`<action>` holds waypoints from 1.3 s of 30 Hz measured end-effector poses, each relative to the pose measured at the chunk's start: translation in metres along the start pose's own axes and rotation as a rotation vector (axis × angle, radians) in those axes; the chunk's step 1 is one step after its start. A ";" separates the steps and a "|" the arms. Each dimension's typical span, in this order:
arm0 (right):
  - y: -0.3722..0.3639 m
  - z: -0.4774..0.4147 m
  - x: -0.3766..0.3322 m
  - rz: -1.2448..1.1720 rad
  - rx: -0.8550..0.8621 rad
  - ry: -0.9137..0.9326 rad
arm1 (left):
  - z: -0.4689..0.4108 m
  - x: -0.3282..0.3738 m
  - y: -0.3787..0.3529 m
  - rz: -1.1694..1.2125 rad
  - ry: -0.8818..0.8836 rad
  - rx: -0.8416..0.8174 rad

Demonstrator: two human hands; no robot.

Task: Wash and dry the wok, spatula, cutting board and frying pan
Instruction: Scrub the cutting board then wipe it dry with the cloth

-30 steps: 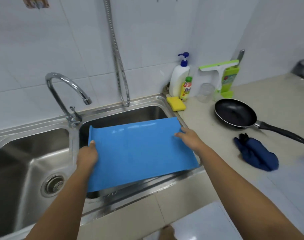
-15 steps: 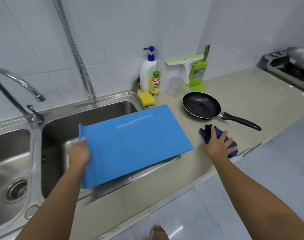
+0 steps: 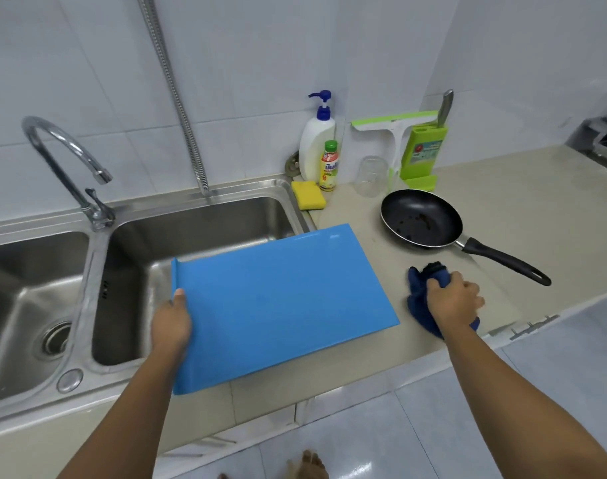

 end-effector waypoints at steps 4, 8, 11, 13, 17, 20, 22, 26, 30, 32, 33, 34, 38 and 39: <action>0.022 0.019 -0.022 -0.295 -0.007 0.102 | 0.004 -0.013 0.017 0.057 0.067 0.025; 0.041 0.065 -0.085 -0.440 -0.055 0.289 | 0.006 -0.025 0.030 0.056 0.104 0.043; 0.036 0.113 -0.133 -0.495 -0.181 0.408 | 0.007 -0.030 0.039 0.039 0.097 0.041; 0.022 0.146 -0.156 -0.477 -0.285 0.464 | 0.006 -0.034 0.044 0.019 0.092 0.038; -0.034 0.197 -0.174 -0.329 -0.534 0.519 | 0.004 -0.047 0.055 -0.008 0.109 0.038; -0.072 0.217 -0.168 -0.166 -0.585 0.547 | 0.005 -0.061 0.063 -0.017 0.125 0.051; -0.084 0.224 -0.163 -0.105 -0.523 0.582 | 0.006 -0.069 0.066 -0.027 0.134 0.068; -0.092 0.234 -0.162 -0.036 -0.385 0.701 | 0.005 -0.076 0.069 -0.032 0.129 0.048; -0.102 0.243 -0.156 0.160 0.013 0.829 | -0.002 -0.079 0.070 -0.046 0.111 0.002; -0.104 0.258 -0.148 0.208 -0.090 0.766 | -0.005 -0.078 0.071 -0.050 0.088 -0.038; -0.109 0.268 -0.142 0.282 -0.205 0.733 | -0.007 -0.078 0.072 -0.053 0.074 -0.056; -0.113 0.279 -0.135 0.376 -0.295 0.727 | -0.008 -0.078 0.072 -0.061 0.054 -0.070; -0.129 0.310 -0.125 0.408 -0.309 0.825 | -0.013 -0.087 0.078 -0.059 -0.006 -0.057; -0.131 0.316 -0.125 0.384 -0.241 0.860 | -0.014 -0.088 0.079 -0.052 -0.008 -0.051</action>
Point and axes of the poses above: each hand's wrist, its own z-axis away from the middle knuckle, its own y-axis out of the back of the hand, x = y × z, the point moved 1 cm from there along -z, towards the middle knuckle, and after that the axes turned 3 degrees about -y, right-handed, at the moved point
